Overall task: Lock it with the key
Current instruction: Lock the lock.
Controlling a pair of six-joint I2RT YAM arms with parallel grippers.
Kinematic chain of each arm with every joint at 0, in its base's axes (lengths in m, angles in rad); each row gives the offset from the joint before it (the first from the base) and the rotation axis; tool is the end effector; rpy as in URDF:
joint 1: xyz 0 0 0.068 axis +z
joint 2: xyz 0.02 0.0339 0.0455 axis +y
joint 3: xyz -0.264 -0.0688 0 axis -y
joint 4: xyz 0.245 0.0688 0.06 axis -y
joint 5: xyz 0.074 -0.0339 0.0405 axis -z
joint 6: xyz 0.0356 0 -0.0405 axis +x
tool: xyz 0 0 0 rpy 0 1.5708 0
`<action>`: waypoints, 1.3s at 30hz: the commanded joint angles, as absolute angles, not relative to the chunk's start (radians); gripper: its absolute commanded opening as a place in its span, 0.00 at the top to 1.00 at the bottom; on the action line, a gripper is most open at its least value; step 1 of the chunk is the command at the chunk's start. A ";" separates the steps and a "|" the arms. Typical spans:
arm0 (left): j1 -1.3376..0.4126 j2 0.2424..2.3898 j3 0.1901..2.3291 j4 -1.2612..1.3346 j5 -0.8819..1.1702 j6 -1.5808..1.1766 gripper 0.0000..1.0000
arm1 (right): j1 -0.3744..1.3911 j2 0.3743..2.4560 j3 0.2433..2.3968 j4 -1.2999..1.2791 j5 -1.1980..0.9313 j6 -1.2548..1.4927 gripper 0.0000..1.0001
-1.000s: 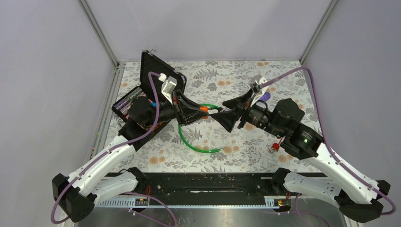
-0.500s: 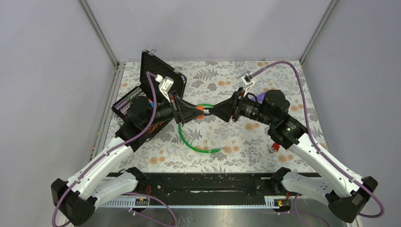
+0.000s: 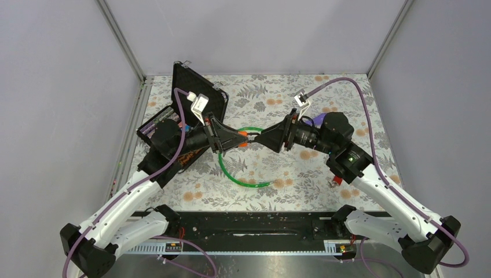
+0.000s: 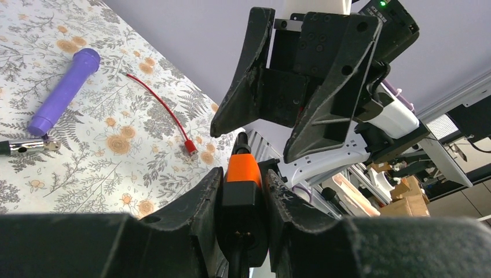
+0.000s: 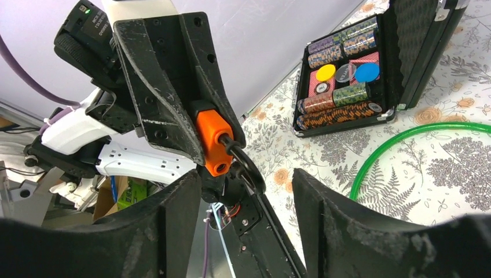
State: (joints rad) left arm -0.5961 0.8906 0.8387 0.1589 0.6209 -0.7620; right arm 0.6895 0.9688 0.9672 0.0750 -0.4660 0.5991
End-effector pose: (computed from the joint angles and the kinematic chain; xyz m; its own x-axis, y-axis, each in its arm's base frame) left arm 0.1573 -0.1317 0.3770 -0.5818 -0.2838 -0.7622 0.7377 0.2106 -0.6415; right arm 0.1604 0.1530 0.3985 -0.4687 0.2665 -0.8422 -0.7868 0.3075 0.5352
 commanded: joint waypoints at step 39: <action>-0.577 0.867 0.856 0.240 0.712 -0.851 0.55 | 0.681 0.913 0.912 0.396 -0.563 0.720 1.00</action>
State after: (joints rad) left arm -0.5835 0.8722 0.8482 0.1783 0.6926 -0.8291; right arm 0.6758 0.9405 0.8886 0.3092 -0.5869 0.7124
